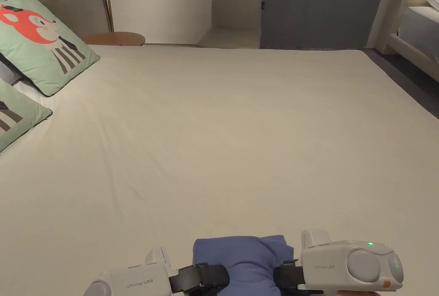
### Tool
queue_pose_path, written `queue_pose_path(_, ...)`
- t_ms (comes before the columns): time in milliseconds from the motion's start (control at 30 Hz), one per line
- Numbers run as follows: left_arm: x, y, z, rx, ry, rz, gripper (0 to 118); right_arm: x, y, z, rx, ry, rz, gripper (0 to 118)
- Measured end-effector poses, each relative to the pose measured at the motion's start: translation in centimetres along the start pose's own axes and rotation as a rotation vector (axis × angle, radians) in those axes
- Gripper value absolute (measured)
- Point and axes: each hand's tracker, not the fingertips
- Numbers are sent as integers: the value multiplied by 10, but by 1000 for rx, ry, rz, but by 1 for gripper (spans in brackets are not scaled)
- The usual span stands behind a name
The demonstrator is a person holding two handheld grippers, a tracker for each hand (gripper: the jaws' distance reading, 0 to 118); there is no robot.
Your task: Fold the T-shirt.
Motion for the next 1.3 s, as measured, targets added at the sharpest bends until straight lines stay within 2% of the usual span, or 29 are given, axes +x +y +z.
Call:
queue_pose_path(167,-3,7,23,2,-27,8,18,-26,5,17,44,-22,82,0)
queue_pose_path(300,2,21,81,76,-28,2,17,-64,19,28,126,41,139,0)
queue_pose_path(433,-32,53,166,200,51,8,17,-103,34,18,160,34,202,0)
queue_pose_path(567,-49,73,252,301,143,35,17,-133,43,-2,156,55,224,0)
queue_pose_path(667,-85,97,308,361,177,81,17,-145,45,-12,141,57,239,0)
queue_pose_path(833,-83,101,336,396,251,109,17,-154,48,-24,118,49,254,0)
queue_pose_path(867,-74,97,333,400,280,115,22,-154,47,-24,118,46,254,0)
queue_pose_path(900,-71,96,330,408,322,110,36,-153,46,-23,119,42,253,0)
queue_pose_path(933,-63,93,325,427,392,73,66,-152,47,-23,120,39,250,0)
queue_pose_path(967,-52,89,319,442,467,24,90,-152,47,-22,123,38,248,0)
queue_pose_path(1000,-53,88,315,469,562,-56,109,-150,47,-20,125,39,246,0)
queue_pose_path(1033,-40,82,308,491,626,-129,112,-148,46,-17,130,36,242,0)
queue_pose_path(1100,-17,72,303,525,694,-238,110,-145,45,-13,139,29,243,0)
queue_pose_path(1233,26,55,282,602,833,-367,109,-132,41,0,169,14,237,0)
queue_pose_path(1300,33,53,275,642,878,-418,103,-129,37,8,191,7,230,0)
